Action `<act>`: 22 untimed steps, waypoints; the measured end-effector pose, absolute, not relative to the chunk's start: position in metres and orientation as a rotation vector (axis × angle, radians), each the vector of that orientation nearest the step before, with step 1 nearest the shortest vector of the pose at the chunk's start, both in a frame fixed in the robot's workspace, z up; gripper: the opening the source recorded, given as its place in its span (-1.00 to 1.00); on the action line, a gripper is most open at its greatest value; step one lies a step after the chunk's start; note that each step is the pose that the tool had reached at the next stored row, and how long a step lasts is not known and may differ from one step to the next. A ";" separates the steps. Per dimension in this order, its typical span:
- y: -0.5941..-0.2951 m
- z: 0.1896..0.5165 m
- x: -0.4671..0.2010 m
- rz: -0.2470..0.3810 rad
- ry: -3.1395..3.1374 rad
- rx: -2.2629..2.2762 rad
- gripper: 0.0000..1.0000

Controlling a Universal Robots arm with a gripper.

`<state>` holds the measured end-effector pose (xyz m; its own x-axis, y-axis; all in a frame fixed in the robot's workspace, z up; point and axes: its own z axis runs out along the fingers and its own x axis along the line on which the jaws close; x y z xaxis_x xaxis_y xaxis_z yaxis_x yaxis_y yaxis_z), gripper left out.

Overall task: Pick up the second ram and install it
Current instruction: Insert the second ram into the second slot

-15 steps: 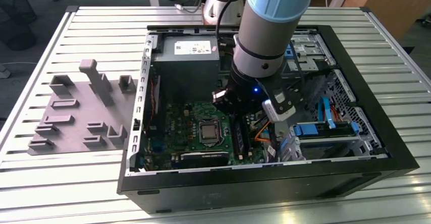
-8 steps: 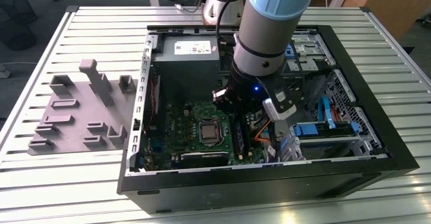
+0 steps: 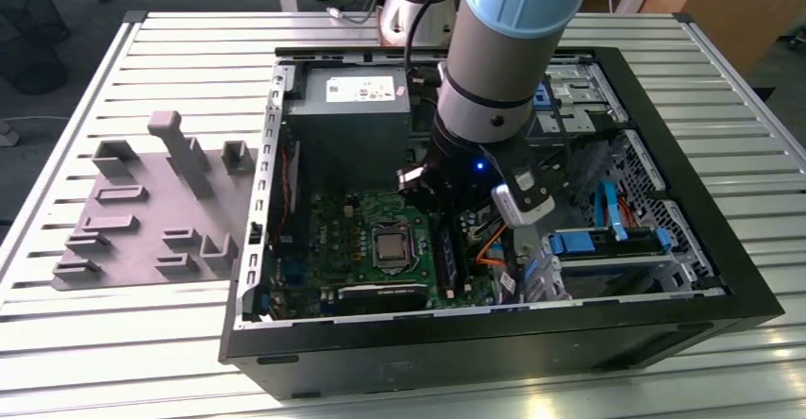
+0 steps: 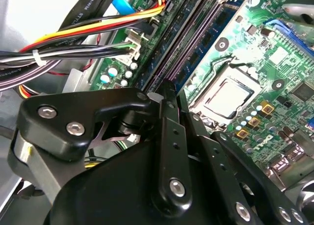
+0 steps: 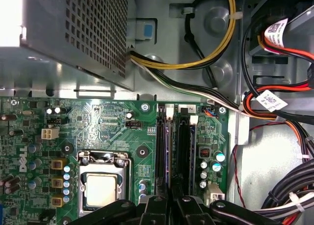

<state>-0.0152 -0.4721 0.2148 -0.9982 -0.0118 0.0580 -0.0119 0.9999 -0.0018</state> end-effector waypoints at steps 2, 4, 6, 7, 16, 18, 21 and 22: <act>-0.472 0.215 -0.015 0.003 -3.084 0.018 -0.72; -0.472 0.214 -0.015 0.003 -3.084 0.018 -0.72; -0.472 0.214 -0.015 0.003 -3.084 0.018 -0.72; -0.472 0.214 -0.016 0.003 -3.083 0.018 -0.72; -0.472 0.212 -0.017 0.003 -3.083 0.018 -0.72; -0.472 0.211 -0.017 0.003 -3.084 0.018 -0.72; -0.472 0.210 -0.017 0.003 -3.083 0.018 -0.72; -0.472 0.210 -0.017 0.003 -3.083 0.018 -0.72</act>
